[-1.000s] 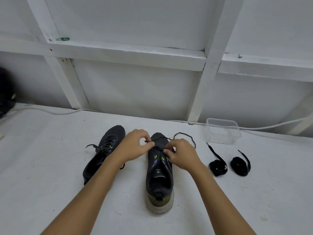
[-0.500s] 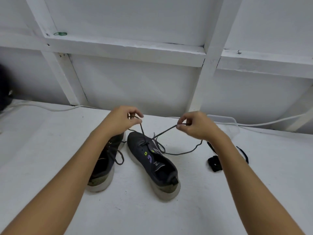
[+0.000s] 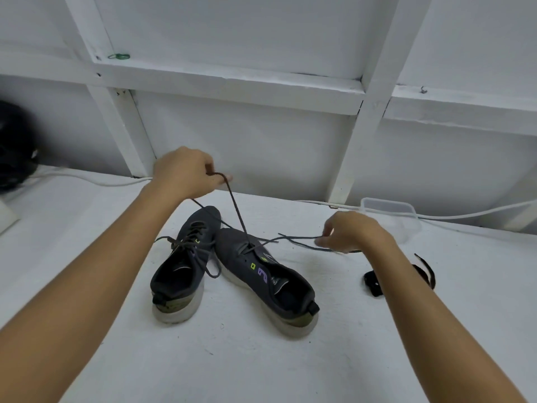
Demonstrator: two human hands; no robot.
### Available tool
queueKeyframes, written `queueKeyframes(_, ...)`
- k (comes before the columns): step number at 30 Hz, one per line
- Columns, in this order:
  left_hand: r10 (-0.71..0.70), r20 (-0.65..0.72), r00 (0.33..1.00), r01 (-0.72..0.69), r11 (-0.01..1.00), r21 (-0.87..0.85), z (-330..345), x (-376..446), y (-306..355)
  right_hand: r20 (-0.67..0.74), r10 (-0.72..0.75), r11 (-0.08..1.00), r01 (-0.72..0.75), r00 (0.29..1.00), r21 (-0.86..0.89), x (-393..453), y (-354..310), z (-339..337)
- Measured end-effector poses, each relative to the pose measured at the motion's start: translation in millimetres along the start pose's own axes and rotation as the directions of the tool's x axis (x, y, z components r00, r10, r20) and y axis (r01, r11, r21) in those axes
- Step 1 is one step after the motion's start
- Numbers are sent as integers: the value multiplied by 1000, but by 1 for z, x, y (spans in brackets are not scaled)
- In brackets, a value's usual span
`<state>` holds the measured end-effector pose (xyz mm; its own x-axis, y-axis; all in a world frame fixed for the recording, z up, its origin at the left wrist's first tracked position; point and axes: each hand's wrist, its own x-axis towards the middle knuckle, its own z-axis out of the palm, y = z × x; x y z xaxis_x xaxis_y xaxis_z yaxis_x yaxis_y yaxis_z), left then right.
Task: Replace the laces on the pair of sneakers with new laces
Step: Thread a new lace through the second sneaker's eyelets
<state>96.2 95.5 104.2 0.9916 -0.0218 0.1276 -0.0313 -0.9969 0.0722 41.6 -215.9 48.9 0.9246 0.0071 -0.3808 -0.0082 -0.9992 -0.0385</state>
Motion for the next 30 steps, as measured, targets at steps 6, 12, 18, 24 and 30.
queueKeyframes(6,-119,-8,993,118,990,-83,8,-2,11,273,-277,907,157,921,392,-10,-42,16)
queueKeyframes(12,-61,-99,993,27,949,-314,4,2,21,201,-191,935,115,961,336,-11,-51,30)
queueKeyframes(18,30,-309,951,-99,972,-211,-5,3,32,66,-75,872,33,995,488,-7,-33,33)
queueKeyframes(24,199,214,956,-119,934,-338,-14,3,28,140,-13,819,-70,990,570,-6,-17,38)
queueKeyframes(30,398,329,857,-153,804,-574,10,-8,37,-86,93,979,-75,992,189,-7,-21,11)
